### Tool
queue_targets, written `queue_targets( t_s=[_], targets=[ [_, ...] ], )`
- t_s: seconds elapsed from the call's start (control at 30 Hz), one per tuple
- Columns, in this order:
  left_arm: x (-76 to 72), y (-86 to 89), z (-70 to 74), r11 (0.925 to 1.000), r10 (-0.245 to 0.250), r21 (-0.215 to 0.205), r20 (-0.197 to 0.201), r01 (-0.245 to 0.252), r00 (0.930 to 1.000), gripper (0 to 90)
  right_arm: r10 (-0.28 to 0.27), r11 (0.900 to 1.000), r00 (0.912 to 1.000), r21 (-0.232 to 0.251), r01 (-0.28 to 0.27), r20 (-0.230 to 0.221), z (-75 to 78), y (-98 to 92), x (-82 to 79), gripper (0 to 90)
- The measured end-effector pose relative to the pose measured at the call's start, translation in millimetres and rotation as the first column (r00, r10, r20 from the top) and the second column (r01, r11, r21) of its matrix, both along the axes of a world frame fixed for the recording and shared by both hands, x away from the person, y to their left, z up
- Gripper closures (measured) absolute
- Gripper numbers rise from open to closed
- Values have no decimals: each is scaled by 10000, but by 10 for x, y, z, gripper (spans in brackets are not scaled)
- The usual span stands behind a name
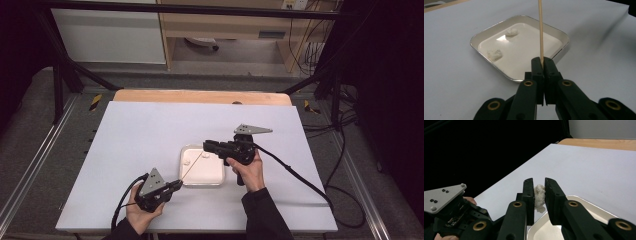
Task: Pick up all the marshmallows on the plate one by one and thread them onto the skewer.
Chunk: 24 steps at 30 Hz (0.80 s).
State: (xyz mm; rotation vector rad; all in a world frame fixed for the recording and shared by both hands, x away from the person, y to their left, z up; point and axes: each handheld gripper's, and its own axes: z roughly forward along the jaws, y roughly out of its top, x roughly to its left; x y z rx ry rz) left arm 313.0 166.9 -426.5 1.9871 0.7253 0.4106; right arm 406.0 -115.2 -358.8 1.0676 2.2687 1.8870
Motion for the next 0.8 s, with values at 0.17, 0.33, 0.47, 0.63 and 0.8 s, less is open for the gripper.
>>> queue_targets(
  t_s=[0.17,0.33,0.47,0.63,0.8],
  targets=[
    [-1,-2,1,10000,19,-26,18,-19,10000,883,93,10000,9999,-4,-93,-72,-13,9,3,792],
    [-2,1,1,10000,10,15,35,-10,10000,883,160,9999,9997,-14,-160,-186,-37,25,9,794],
    [-3,-3,-8,10000,30,4,0,-30,10000,883,241,9997,9993,45,-240,-290,-51,37,9,799],
    [-5,-4,-17,10000,55,46,19,-55,10000,884,379,9993,9986,52,-378,-379,-72,54,-1,811],
    [-10,-12,-22,10000,38,60,81,-39,10000,885,530,9984,9972,217,-519,-533,-83,66,-14,820]
  ],
)
